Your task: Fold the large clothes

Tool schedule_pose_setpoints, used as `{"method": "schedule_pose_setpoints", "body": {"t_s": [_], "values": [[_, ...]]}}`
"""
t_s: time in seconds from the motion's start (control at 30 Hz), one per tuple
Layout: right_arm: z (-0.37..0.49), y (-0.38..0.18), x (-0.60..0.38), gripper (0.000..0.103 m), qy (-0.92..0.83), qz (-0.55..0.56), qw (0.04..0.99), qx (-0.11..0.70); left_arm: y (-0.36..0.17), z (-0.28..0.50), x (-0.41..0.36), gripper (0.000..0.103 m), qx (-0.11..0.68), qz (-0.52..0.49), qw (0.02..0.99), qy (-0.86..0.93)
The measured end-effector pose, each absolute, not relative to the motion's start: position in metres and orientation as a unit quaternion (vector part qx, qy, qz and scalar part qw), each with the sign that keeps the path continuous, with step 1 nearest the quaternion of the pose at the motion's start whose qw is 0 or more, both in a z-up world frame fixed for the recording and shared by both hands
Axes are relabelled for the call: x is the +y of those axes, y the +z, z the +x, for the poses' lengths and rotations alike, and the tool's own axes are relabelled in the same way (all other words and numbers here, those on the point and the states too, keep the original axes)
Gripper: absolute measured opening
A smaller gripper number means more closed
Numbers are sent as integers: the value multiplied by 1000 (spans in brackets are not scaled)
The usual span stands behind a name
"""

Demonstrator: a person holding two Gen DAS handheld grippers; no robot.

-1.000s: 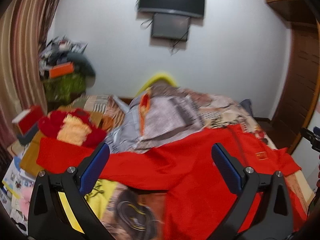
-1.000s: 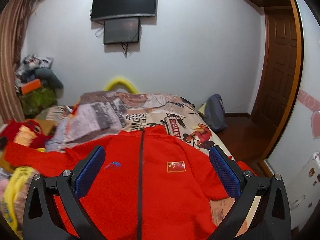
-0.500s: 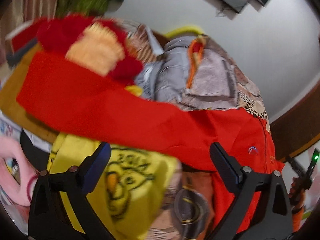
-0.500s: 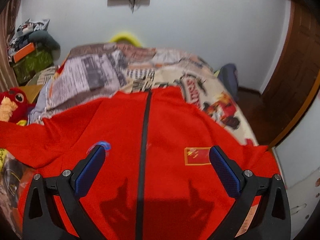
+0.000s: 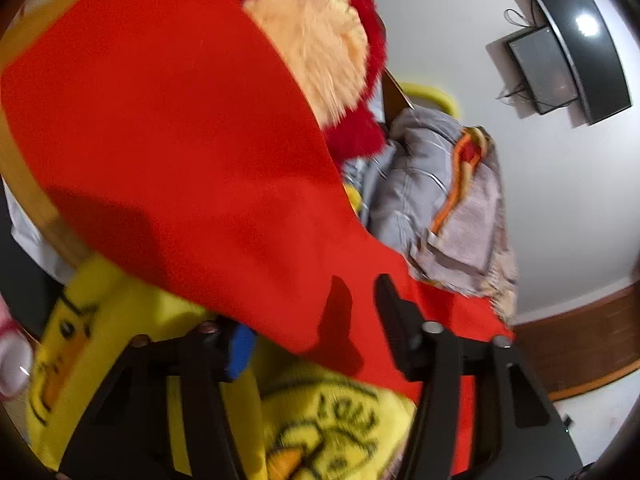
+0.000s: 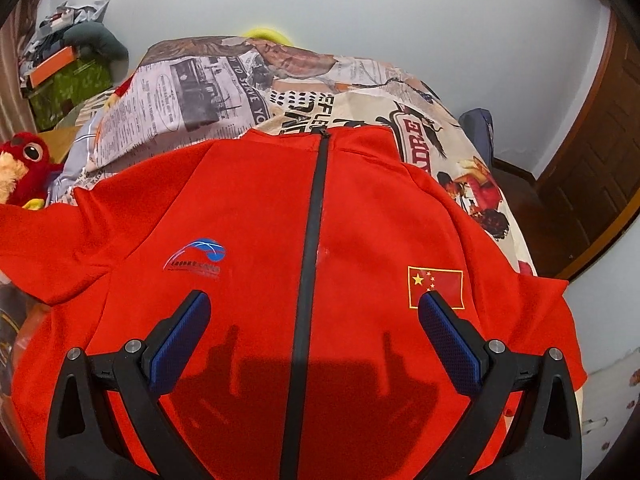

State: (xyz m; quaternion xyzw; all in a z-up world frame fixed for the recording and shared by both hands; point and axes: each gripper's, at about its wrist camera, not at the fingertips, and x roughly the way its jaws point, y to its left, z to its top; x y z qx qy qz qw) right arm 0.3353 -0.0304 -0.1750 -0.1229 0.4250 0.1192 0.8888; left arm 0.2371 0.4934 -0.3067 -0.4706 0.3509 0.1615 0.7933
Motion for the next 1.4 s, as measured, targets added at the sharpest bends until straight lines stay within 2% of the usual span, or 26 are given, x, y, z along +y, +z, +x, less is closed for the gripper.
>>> {"method": "schedule_pose_setpoints", "body": {"t_s": [0.07, 0.13, 0.17, 0.2, 0.53, 0.67, 0.77, 0.97, 1.23, 1.4], "values": [[335, -171, -33, 103, 116, -121, 890, 423, -301, 243, 496, 38, 361, -438, 801, 193], [334, -165, -38, 103, 114, -118, 893, 420, -291, 250, 493, 22, 360, -419, 808, 206], [332, -162, -39, 103, 114, -117, 894, 417, -280, 256, 488, 11, 360, -405, 814, 209], [331, -158, -41, 103, 113, -116, 896, 414, -273, 258, 486, 7, 359, -392, 821, 210], [322, -119, -80, 103, 115, -99, 909, 389, -115, 327, 364, 3, 299, -204, 920, 149], [322, -111, -95, 103, 122, -97, 910, 384, -73, 355, 296, 3, 277, -167, 941, 95], [323, -109, -107, 103, 129, -90, 909, 385, -63, 378, 248, 3, 280, -143, 948, 60], [323, -110, -136, 103, 136, -71, 909, 387, -91, 423, 150, 3, 334, -80, 939, 1], [324, -138, -170, 103, 133, -49, 898, 416, -187, 440, 31, 3, 442, -7, 892, -89], [324, -154, -180, 103, 140, -29, 883, 448, -244, 439, -12, 3, 504, 7, 855, -117]]}}
